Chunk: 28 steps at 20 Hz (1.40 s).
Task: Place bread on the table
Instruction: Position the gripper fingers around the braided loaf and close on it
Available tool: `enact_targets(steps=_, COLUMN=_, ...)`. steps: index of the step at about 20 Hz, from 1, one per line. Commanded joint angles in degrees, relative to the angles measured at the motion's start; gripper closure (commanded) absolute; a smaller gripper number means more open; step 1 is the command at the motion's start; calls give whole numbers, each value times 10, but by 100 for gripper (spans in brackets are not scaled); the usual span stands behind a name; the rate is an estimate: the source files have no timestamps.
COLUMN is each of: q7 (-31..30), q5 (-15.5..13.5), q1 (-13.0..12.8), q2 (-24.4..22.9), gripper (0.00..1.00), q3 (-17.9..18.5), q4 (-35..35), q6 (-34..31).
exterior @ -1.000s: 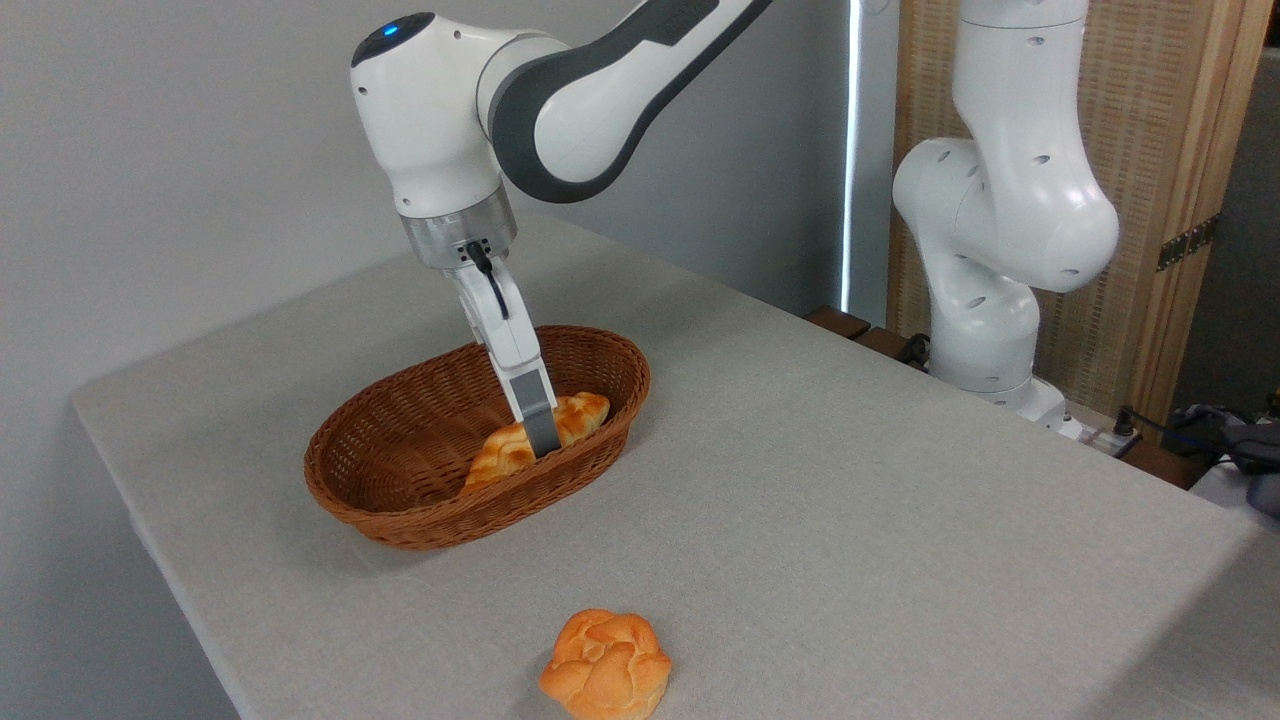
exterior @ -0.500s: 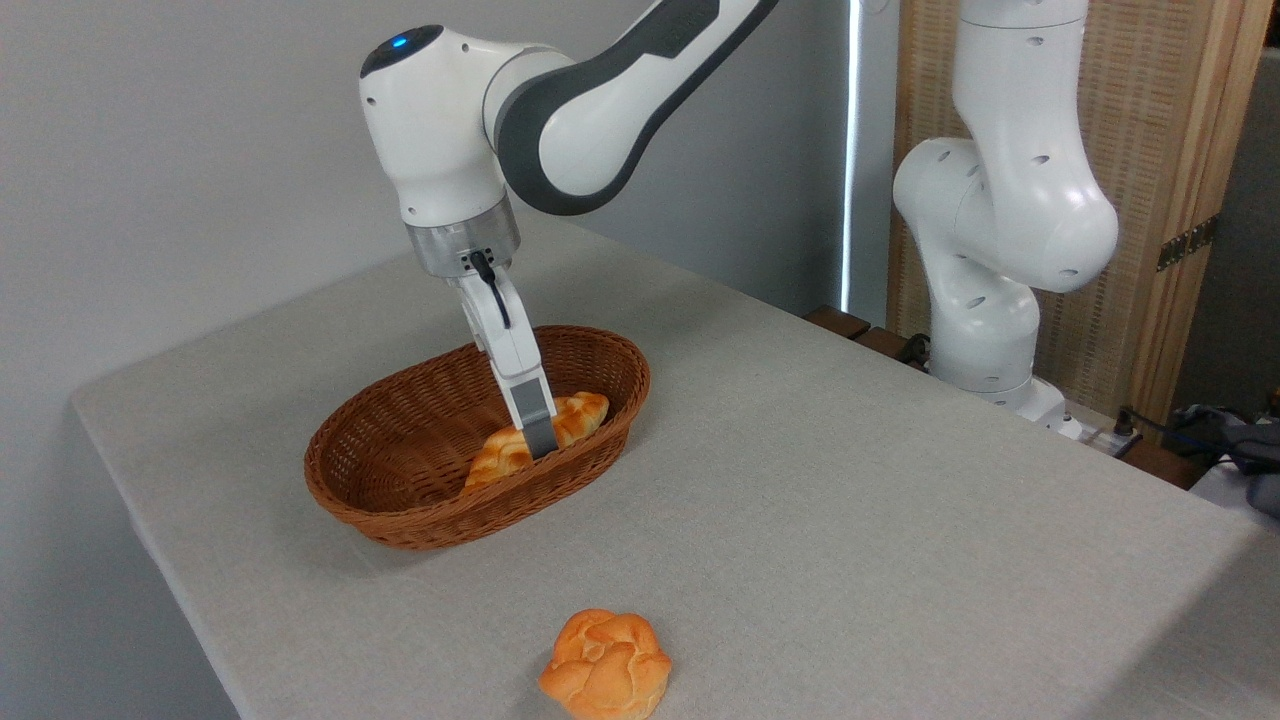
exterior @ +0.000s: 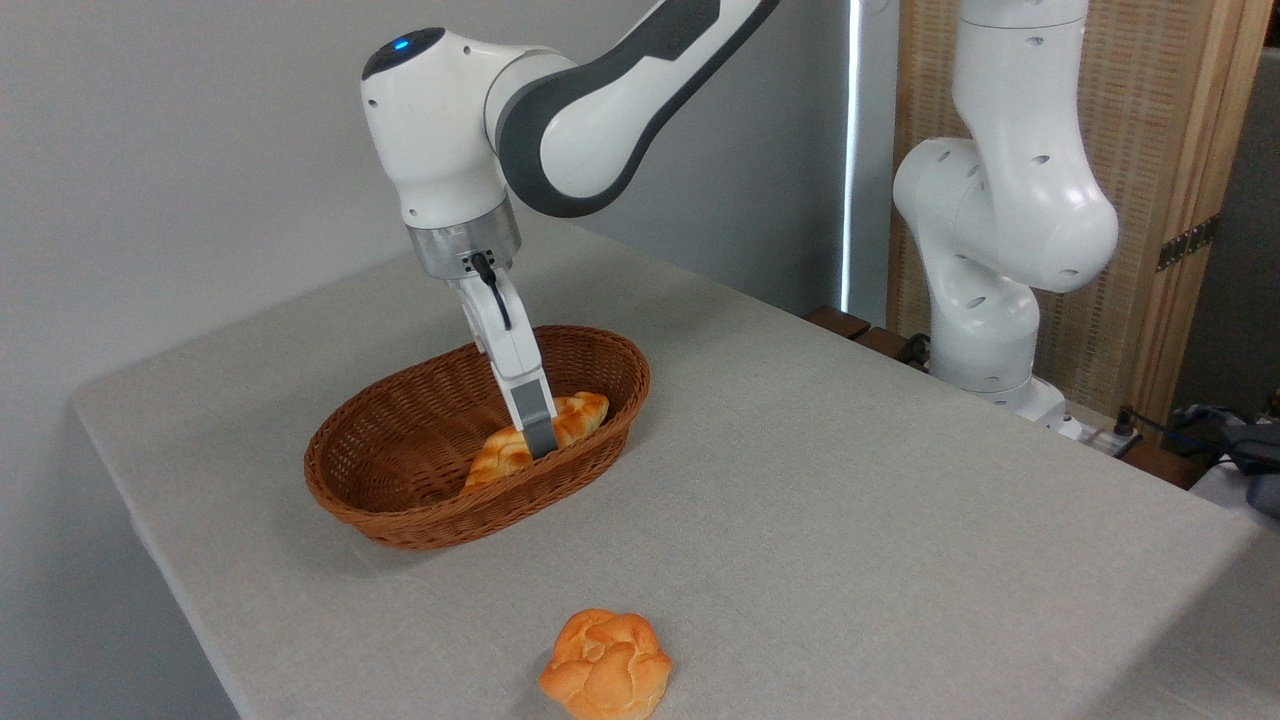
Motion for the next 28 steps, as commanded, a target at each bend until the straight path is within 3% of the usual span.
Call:
enact_targets(steps=1, q7=9, q5=7, q1=-1, q2=-6, gripper=58, q3=0, q4=-9, q6=14)
enact_targets(steps=17, q7=3, q5=-1, q1=0, q2=-15, gripper=64, q3=0, q4=-6, q6=6)
enact_targets(steps=24, q7=-7, q5=-28, q1=0, q2=-14, gripper=65, q3=0, q4=0, q6=-14)
enact_targets(steps=26, q7=-6, q5=-28, q1=0, q2=-14, gripper=73, q3=0, q4=0, q6=-15)
enact_targets(steps=28, q7=-7, q5=-29, q1=1, q2=-14, gripper=73, q3=0, q4=1, q6=-14)
